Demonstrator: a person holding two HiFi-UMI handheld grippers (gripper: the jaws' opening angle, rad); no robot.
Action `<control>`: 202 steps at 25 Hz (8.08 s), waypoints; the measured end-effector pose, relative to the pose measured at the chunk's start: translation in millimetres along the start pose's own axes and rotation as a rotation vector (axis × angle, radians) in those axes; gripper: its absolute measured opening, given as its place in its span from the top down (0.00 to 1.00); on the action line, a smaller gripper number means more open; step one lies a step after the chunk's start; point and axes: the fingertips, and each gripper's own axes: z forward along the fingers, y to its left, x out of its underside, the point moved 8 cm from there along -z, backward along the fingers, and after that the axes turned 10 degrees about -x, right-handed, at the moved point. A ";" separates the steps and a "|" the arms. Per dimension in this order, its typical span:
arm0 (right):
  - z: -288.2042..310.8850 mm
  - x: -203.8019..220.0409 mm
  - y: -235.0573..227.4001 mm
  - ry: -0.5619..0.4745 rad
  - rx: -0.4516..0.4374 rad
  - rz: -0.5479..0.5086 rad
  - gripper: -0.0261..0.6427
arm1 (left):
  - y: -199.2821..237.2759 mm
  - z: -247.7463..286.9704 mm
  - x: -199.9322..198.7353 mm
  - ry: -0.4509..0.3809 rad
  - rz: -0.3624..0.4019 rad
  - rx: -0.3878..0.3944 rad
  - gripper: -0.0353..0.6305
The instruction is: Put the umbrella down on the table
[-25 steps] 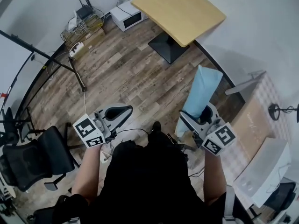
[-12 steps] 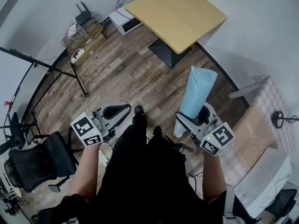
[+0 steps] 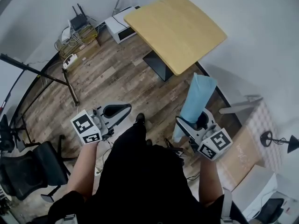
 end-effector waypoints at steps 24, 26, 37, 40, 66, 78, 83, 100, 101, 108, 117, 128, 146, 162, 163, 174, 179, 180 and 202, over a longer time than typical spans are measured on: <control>134.4 -79.1 -147.2 0.002 0.067 0.005 0.49 | 200.2 90.4 -58.4 -0.026 -0.005 0.044 0.93; 138.7 -79.5 -166.4 0.001 0.069 0.011 0.49 | 212.0 104.7 -61.5 -0.012 -0.007 0.038 0.93; 159.8 -128.0 -278.8 -0.078 0.068 0.026 0.49 | 268.4 200.1 -132.7 0.019 0.046 0.041 0.93; 159.3 -141.7 -300.6 -0.101 0.065 0.014 0.49 | 275.8 223.0 -145.9 0.038 0.065 0.049 0.93; 288.6 -180.2 -458.0 0.172 0.298 0.022 0.49 | 470.4 385.8 -156.6 0.170 -0.084 0.267 0.93; 394.8 -193.9 -569.4 0.351 0.346 0.083 0.49 | 558.6 451.8 -149.5 0.226 0.039 0.355 0.93; 430.6 -168.4 -607.9 0.470 0.332 0.112 0.49 | 589.6 470.3 -141.2 0.254 0.029 0.367 0.93; 473.1 -114.2 -697.6 0.808 0.294 0.169 0.49 | 626.7 521.9 -115.6 0.322 -0.018 0.427 0.93; 475.3 -112.3 -700.1 0.824 0.287 0.167 0.49 | 628.1 523.9 -114.2 0.322 -0.023 0.429 0.93; 483.7 -101.0 -710.4 0.921 0.278 0.157 0.49 | 628.7 532.2 -106.3 0.332 -0.030 0.448 0.93; 489.1 -96.1 -718.9 0.953 0.303 0.188 0.49 | 631.0 530.8 -100.6 0.325 -0.046 0.455 0.93; 486.5 -91.3 -718.3 0.943 0.272 0.189 0.49 | 616.7 514.0 -101.9 0.295 -0.062 0.445 0.93; 315.2 -258.8 -506.2 0.085 0.331 -0.204 0.89 | 496.6 469.9 -214.2 0.188 0.213 0.465 0.93; 106.5 -160.3 -329.7 -0.336 0.286 -0.073 0.93 | 296.0 360.8 -184.0 0.157 0.173 0.409 0.93; 94.8 -160.1 -326.3 -0.328 0.299 -0.085 0.93 | 288.8 354.8 -177.9 0.172 0.170 0.407 0.93; 53.6 -176.9 -249.8 -0.290 0.367 -0.179 0.93 | 255.0 298.3 -172.6 0.132 0.181 0.439 0.93; 105.8 -173.8 -186.2 -0.265 0.307 -0.186 0.93 | 250.6 229.8 -170.9 0.054 0.175 0.468 0.93; 114.9 -171.8 -172.2 -0.264 0.297 -0.182 0.93 | 250.7 213.1 -166.7 0.042 0.164 0.468 0.93; 176.1 -112.7 6.8 -0.189 0.139 -0.183 0.93 | 182.6 -0.7 -106.8 -0.025 0.137 0.414 0.93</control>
